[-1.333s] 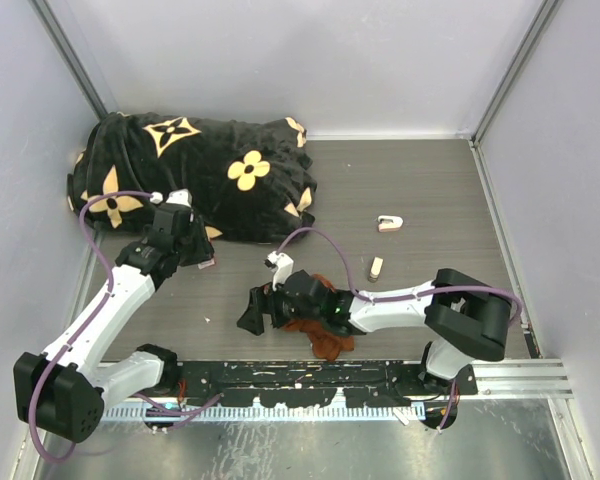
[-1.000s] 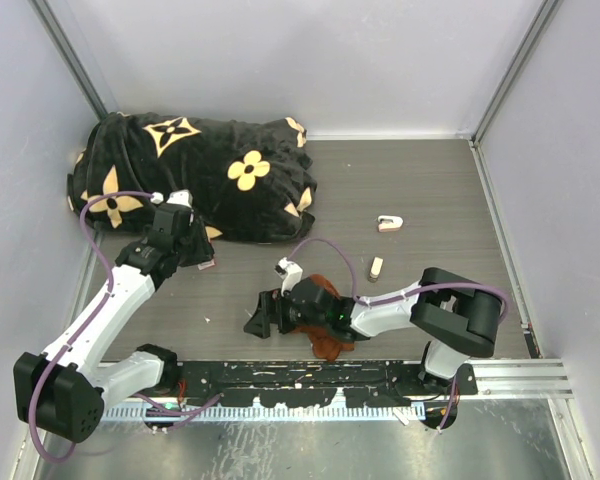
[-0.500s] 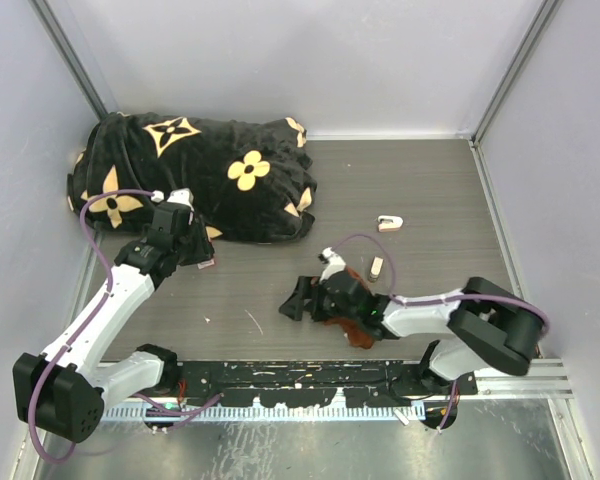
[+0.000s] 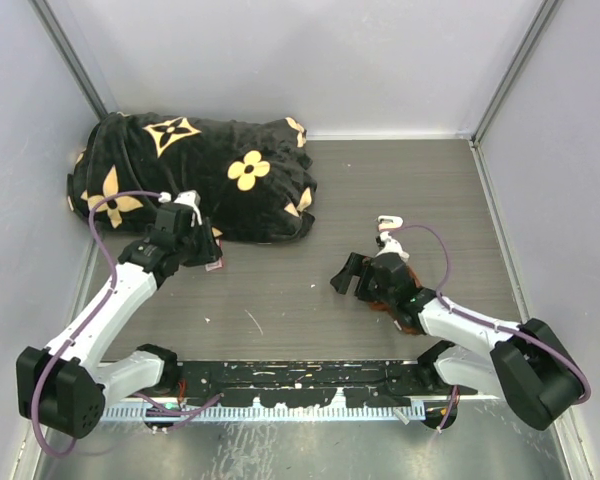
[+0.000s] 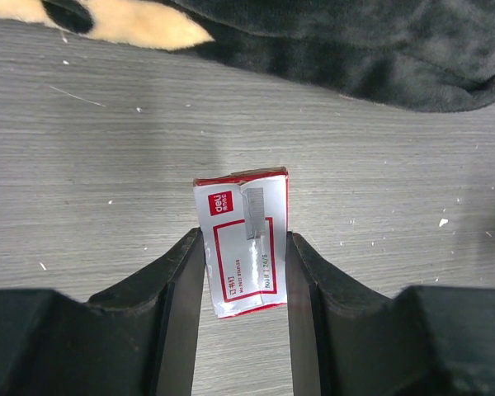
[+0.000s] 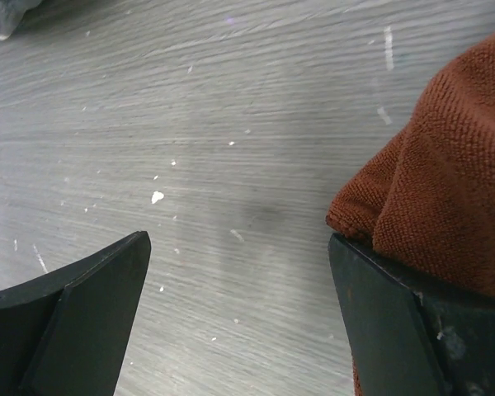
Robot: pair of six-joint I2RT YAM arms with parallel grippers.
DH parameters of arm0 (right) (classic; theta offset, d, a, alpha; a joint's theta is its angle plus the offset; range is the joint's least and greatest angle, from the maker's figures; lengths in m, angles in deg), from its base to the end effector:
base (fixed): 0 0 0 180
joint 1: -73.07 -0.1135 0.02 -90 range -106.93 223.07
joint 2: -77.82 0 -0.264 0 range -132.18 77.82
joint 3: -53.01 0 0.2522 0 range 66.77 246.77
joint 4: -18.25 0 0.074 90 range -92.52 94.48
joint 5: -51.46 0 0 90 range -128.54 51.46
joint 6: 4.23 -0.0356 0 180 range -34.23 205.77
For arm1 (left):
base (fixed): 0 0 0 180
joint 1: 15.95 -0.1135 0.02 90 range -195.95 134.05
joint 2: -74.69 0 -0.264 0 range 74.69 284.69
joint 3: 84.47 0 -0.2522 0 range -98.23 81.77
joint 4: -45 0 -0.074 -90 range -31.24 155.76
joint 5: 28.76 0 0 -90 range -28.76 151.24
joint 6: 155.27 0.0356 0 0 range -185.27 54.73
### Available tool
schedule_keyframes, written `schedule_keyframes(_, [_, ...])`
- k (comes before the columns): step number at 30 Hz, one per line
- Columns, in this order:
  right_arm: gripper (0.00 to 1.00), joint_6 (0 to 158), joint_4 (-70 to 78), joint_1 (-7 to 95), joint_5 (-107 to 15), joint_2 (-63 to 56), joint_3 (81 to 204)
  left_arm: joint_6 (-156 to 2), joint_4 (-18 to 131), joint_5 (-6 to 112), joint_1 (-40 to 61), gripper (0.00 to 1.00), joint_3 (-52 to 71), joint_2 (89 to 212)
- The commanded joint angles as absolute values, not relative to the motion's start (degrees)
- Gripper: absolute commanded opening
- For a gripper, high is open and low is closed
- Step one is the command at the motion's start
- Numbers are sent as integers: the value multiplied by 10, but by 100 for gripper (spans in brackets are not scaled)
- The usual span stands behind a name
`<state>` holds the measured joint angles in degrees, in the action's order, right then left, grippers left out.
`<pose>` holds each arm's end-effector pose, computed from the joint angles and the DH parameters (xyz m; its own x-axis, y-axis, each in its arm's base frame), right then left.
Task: Load the staples into the stapler
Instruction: Place the staple box at the center of the board.
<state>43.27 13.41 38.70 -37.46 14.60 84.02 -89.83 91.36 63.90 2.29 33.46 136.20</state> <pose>0.1670 0.1134 0.1487 -0.7396 0.3125 -0.5961 -0.0710 0.8445 0.5308 0.2120 -0.0681 0.2694 -0.7365 -0.1945 -0.6479 -0.0266 0.9654 -0.2595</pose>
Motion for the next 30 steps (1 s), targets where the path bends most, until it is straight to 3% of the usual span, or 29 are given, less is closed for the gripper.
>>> schedule_keyframes(1, [96,486,88,434,-381,153,857,-902,867,597,23,32,351,1369])
schedule_keyframes(7, [96,515,70,477,-406,165,872,-917,791,566,101,31,376,1416])
schedule_keyframes(14, [98,543,94,478,-551,208,894,-864,765,575,214,30,331,1538])
schedule_keyframes(26, [100,510,117,478,-542,285,866,-730,799,560,304,29,281,1652])
schedule_keyframes(30, [100,503,119,478,-532,294,856,-713,783,538,320,42,287,1659])
